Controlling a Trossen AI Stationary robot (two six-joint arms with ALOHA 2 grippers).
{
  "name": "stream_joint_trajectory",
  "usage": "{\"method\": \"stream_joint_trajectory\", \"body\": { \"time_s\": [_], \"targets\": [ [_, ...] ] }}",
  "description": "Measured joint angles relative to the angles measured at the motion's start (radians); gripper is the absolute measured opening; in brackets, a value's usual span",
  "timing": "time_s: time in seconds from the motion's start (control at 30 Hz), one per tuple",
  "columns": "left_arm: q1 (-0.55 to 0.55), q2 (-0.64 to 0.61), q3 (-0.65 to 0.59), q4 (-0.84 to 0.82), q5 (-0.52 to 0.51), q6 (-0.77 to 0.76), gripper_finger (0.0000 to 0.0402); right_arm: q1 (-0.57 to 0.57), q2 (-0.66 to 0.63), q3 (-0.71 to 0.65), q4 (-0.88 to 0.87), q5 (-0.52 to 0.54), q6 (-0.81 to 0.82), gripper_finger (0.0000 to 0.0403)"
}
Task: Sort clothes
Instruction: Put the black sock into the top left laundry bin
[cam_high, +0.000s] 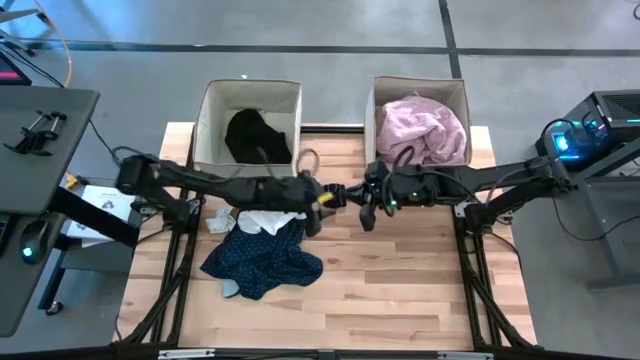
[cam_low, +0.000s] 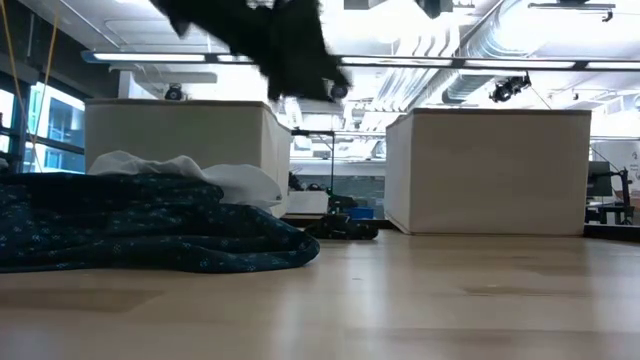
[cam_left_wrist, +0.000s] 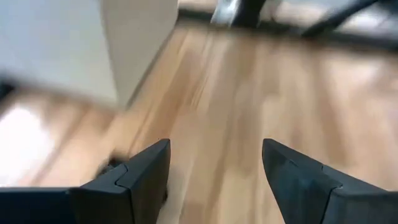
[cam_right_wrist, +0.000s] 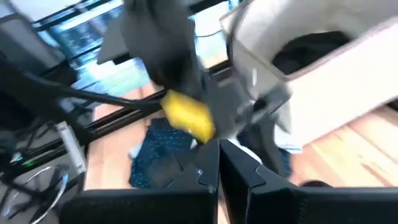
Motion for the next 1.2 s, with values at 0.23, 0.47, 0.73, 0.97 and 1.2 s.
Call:
{"method": "stream_joint_trajectory", "body": {
  "time_s": [0.23, 0.47, 0.73, 0.97, 1.2],
  "targets": [
    [0.072, 0.241, 0.139, -0.154, -0.061, -0.159, 0.0241, 0.076, -0.043, 0.150, -0.169, 0.141, -0.037, 0.0000],
    [0.155, 0.440, 0.269, -0.263, 0.078, -0.170, 0.0210, 0.108, -0.045, 0.244, -0.249, 0.218, -0.071, 0.0000],
    [0.166, 0.490, 0.344, -0.429, 0.073, -0.048, 0.0060, 0.137, -0.037, 0.244, -0.280, 0.253, -0.040, 0.0000],
    [0.153, 0.388, 0.369, -0.503, 0.169, 0.008, 0.0008, 0.138, -0.035, 0.243, -0.283, 0.278, -0.026, 0.0000],
    [0.115, 0.101, 0.377, -0.531, 0.152, 0.041, 0.0003, 0.138, -0.035, 0.243, -0.281, 0.331, -0.052, 0.0000]
  ]
}}
